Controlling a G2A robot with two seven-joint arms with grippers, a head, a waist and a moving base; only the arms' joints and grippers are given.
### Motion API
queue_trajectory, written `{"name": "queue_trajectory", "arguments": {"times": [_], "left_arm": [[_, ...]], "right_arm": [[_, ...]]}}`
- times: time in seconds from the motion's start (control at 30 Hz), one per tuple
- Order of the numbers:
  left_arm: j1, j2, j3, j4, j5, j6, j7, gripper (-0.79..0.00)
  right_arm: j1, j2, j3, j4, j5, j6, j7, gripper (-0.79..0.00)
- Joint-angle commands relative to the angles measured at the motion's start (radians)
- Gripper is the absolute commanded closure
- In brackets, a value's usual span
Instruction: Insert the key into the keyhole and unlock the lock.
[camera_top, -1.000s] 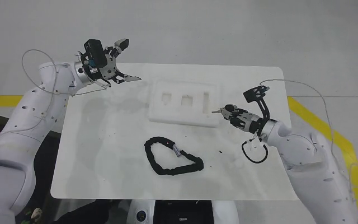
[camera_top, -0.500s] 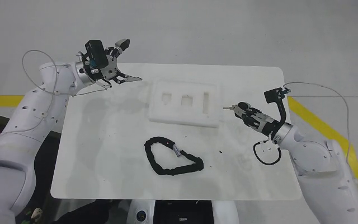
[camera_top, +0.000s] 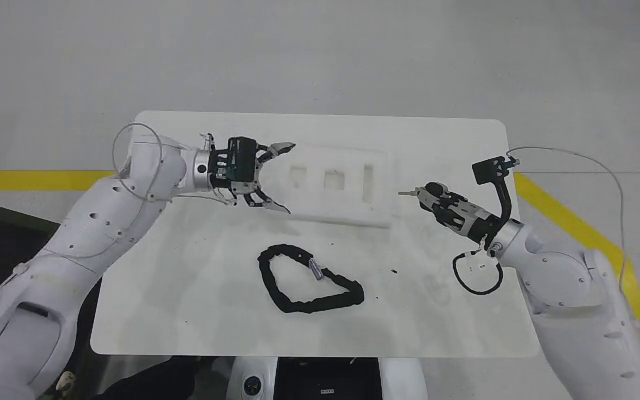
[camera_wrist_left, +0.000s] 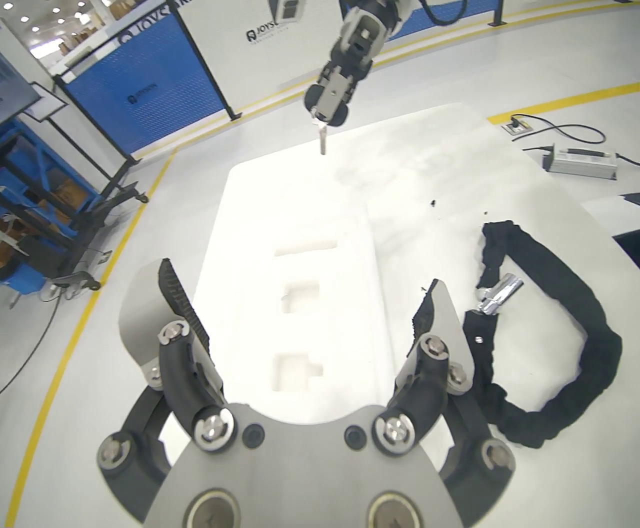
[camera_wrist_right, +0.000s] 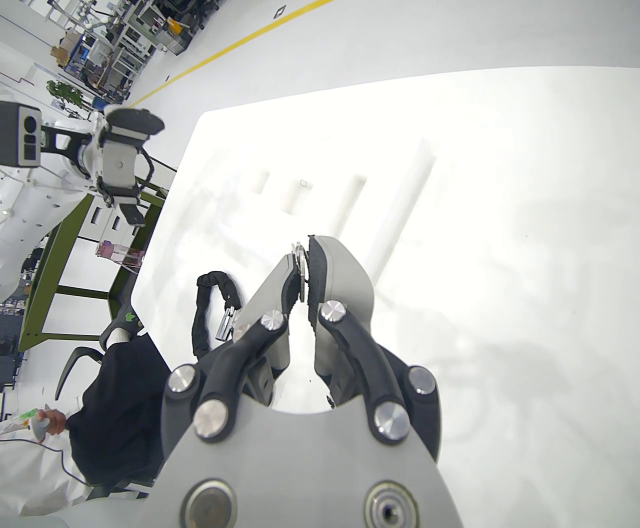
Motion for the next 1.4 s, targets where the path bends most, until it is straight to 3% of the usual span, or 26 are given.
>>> {"name": "queue_trajectory", "arguments": {"times": [0.0, 0.47, 0.8, 1.37], "left_arm": [[-0.001, -0.01, 0.03, -0.012, 0.029, -0.013, 0.001, -0.785], [-0.095, -0.092, 0.285, 0.017, 0.126, -0.063, -0.049, -0.785], [-0.148, -0.132, 0.387, 0.05, 0.175, -0.032, -0.019, -0.785], [-0.15, -0.133, 0.393, 0.051, 0.178, -0.023, -0.01, -0.785]], "right_arm": [[0.0, 0.0, 0.0, 0.0, 0.0, 0.0, 0.0, 0.0], [0.0, 0.0, 0.0, 0.0, 0.0, 0.0, 0.0, 0.0], [0.0, 0.0, 0.0, 0.0, 0.0, 0.0, 0.0, 0.0], [0.0, 0.0, 0.0, 0.0, 0.0, 0.0, 0.0, 0.0]]}}
